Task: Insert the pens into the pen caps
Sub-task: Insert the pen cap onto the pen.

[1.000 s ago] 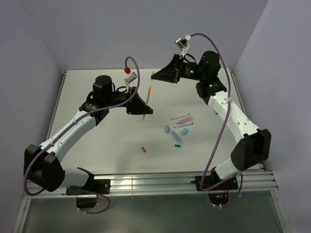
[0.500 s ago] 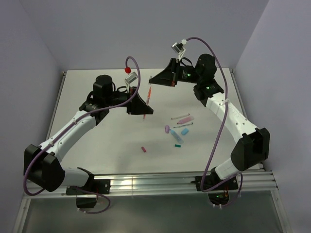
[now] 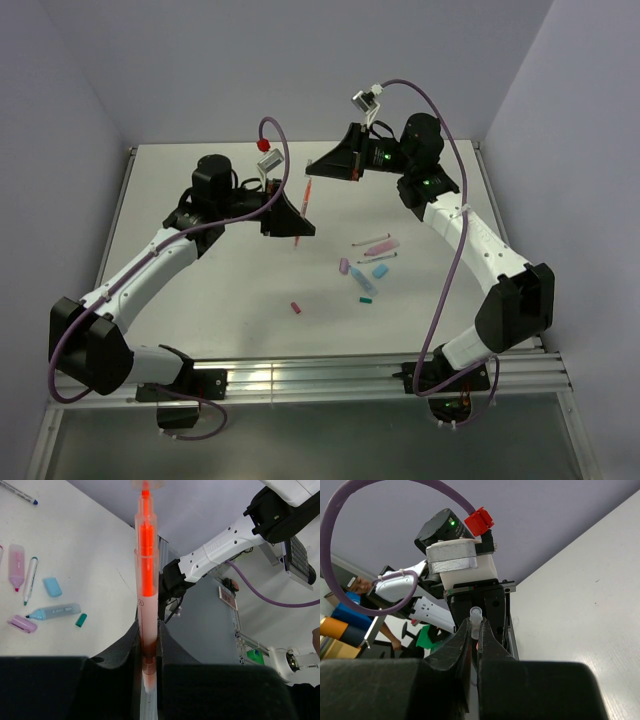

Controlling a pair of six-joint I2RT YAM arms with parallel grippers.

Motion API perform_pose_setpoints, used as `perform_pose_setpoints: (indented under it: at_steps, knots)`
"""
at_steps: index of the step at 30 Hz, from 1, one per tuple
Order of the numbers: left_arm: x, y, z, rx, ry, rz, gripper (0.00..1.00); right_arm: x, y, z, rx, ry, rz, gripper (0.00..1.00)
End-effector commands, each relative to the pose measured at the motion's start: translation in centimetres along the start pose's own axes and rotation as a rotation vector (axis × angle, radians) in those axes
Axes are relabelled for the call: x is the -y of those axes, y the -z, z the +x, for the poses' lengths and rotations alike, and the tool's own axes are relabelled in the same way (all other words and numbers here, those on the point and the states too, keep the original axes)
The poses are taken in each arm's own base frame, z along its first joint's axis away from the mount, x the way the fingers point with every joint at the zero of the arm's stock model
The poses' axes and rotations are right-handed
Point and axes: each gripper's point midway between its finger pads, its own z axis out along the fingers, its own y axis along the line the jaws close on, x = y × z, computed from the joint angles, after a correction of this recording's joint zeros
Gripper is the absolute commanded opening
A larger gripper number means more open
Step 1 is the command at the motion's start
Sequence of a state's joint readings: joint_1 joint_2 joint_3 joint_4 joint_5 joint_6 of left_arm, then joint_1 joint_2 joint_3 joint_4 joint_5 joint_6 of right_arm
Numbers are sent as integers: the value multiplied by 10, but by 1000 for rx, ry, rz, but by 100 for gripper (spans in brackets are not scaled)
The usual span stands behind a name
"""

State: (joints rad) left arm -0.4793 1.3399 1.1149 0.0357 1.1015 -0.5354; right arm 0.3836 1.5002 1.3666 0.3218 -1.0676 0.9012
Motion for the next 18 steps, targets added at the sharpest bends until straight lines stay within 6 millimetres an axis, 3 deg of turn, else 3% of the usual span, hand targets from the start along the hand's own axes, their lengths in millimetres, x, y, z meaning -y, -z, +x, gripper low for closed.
perform_pose_setpoints:
  at_steps: [1, 18]
  knots:
    - [13, 3, -7, 15, -63, 16, 0, -30, 3, -10, 19, 91, -52, 0]
    - [13, 6, -2, 14, -58, 12, 0, -25, 8, -16, 31, 75, -36, 0]
